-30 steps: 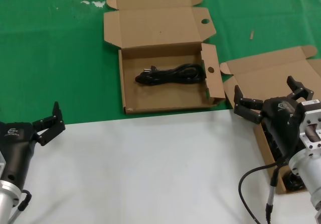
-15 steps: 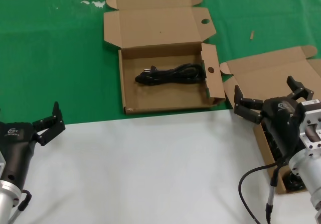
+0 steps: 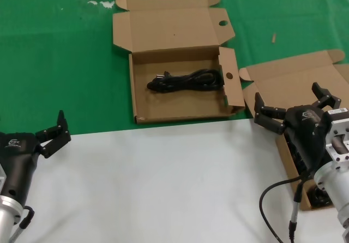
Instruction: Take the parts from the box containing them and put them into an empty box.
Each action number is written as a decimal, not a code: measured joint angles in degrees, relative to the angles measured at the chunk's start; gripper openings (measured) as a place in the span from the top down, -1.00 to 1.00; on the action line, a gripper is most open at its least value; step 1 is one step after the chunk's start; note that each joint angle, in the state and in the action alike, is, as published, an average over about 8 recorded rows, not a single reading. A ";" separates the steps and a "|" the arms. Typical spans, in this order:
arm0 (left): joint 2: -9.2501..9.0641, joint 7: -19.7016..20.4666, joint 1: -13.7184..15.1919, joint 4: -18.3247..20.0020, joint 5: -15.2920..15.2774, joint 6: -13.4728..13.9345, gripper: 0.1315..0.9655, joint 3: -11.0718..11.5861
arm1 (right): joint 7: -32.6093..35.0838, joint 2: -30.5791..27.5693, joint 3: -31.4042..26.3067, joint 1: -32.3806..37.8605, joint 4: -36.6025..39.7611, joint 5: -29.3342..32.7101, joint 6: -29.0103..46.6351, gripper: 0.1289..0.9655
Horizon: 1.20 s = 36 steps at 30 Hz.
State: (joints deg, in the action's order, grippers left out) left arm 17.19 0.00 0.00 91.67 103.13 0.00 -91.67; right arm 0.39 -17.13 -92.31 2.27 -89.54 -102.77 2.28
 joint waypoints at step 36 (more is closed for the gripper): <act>0.00 0.00 0.00 0.00 0.00 0.00 -1.00 0.00 | 0.00 0.00 0.00 0.00 0.00 0.00 0.00 -1.00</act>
State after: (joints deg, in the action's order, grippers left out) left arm 17.19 0.00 0.00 91.67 103.13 0.00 -91.67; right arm 0.39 -17.13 -92.31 2.27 -89.53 -102.77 2.28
